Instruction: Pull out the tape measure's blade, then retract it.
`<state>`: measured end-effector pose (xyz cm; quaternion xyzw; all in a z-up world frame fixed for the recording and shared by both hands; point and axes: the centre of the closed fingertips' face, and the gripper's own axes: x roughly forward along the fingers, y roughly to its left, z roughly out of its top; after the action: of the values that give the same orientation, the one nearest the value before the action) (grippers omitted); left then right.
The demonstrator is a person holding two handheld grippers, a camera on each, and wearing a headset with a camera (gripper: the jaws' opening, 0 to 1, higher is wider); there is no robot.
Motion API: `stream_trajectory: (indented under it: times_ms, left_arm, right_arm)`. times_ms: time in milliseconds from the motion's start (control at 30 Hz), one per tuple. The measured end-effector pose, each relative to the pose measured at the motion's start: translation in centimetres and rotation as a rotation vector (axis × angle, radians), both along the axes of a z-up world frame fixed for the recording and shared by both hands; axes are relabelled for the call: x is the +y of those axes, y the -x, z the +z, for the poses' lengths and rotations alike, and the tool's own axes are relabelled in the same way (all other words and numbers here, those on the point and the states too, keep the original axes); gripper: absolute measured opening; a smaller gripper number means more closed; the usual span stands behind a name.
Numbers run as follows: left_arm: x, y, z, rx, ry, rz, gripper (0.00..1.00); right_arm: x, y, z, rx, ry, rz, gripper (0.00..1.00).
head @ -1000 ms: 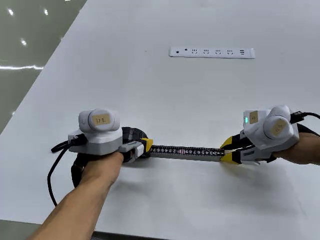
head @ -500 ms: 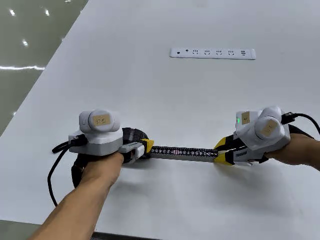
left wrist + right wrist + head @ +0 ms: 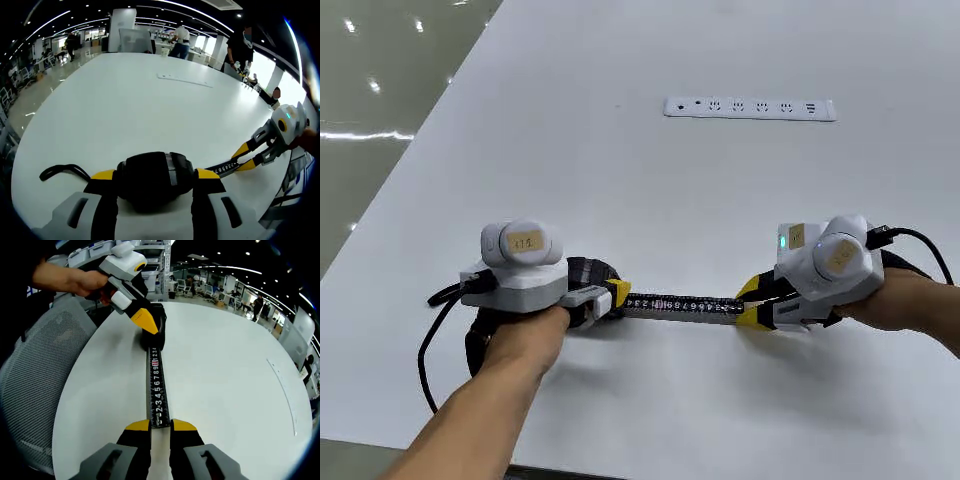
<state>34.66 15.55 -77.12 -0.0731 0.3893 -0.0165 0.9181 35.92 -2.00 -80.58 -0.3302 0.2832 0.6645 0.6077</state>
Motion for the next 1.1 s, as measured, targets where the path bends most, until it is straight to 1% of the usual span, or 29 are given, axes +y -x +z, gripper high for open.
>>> stream_trajectory:
  times_ms: [533,1100]
  left_arm:
    - [0.1,0.1,0.0,0.002,0.004,0.000,0.54]
    - [0.2,0.1,0.1,0.005,0.008,-0.001,0.54]
  right_arm:
    - [2.1,0.2,-0.2,0.005,-0.012,0.008,0.10]
    - [3.8,0.5,-0.1,0.012,-0.026,0.013,0.10]
